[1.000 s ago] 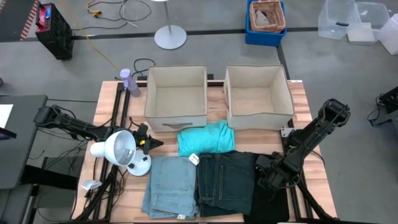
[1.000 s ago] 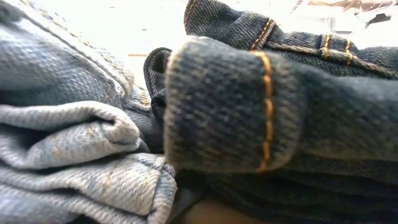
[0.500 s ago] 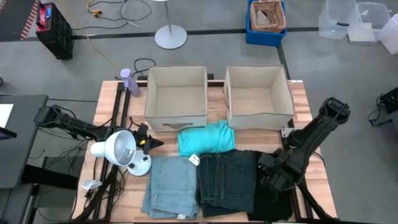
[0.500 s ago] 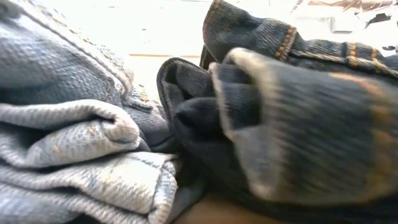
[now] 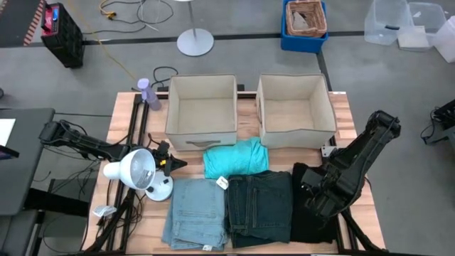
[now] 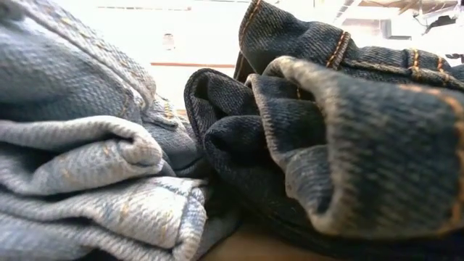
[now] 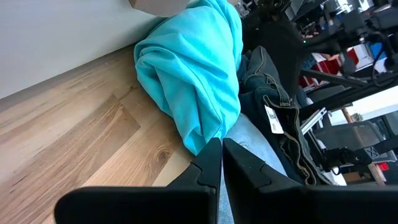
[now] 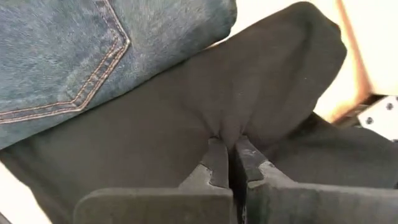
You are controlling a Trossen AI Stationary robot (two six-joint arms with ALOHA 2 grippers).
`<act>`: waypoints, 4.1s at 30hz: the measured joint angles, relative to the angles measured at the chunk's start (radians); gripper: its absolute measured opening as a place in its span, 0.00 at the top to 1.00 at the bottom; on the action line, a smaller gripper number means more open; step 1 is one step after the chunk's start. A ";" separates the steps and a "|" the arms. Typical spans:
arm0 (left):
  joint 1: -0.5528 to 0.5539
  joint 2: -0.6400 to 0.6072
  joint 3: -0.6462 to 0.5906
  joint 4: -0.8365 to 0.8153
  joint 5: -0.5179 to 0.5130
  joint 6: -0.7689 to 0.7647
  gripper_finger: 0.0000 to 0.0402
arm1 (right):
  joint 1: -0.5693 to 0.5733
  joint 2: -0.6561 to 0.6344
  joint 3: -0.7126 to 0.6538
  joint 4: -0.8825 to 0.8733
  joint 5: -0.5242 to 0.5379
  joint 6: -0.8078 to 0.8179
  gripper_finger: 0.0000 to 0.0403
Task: Sort clothes
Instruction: Put the black pants into the left laundry organizer, then put the light blue pants into the right laundry organizer
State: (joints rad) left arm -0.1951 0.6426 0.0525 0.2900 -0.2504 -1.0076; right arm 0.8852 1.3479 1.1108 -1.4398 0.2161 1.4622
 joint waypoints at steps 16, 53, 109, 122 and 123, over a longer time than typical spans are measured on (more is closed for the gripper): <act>0.000 0.000 0.000 0.000 0.000 -0.002 0.97 | 0.012 -0.001 0.284 -0.132 0.012 -0.096 1.00; 0.000 0.000 0.000 0.015 0.000 -0.002 0.97 | -0.226 -0.003 0.682 0.309 0.681 -0.947 1.00; 0.000 0.000 0.000 0.023 0.000 0.000 0.97 | -1.123 0.442 0.680 1.514 0.096 -1.308 0.93; 0.000 0.000 0.000 0.023 0.000 0.001 0.97 | -1.120 0.437 0.683 1.510 0.054 -1.226 0.49; 0.000 0.000 0.000 0.023 0.000 0.001 0.97 | -1.117 0.436 0.683 1.516 0.054 -1.230 0.47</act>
State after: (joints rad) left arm -0.1951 0.6422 0.0525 0.3129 -0.2504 -1.0061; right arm -0.2320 1.7838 1.7935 0.0764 0.2697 0.2322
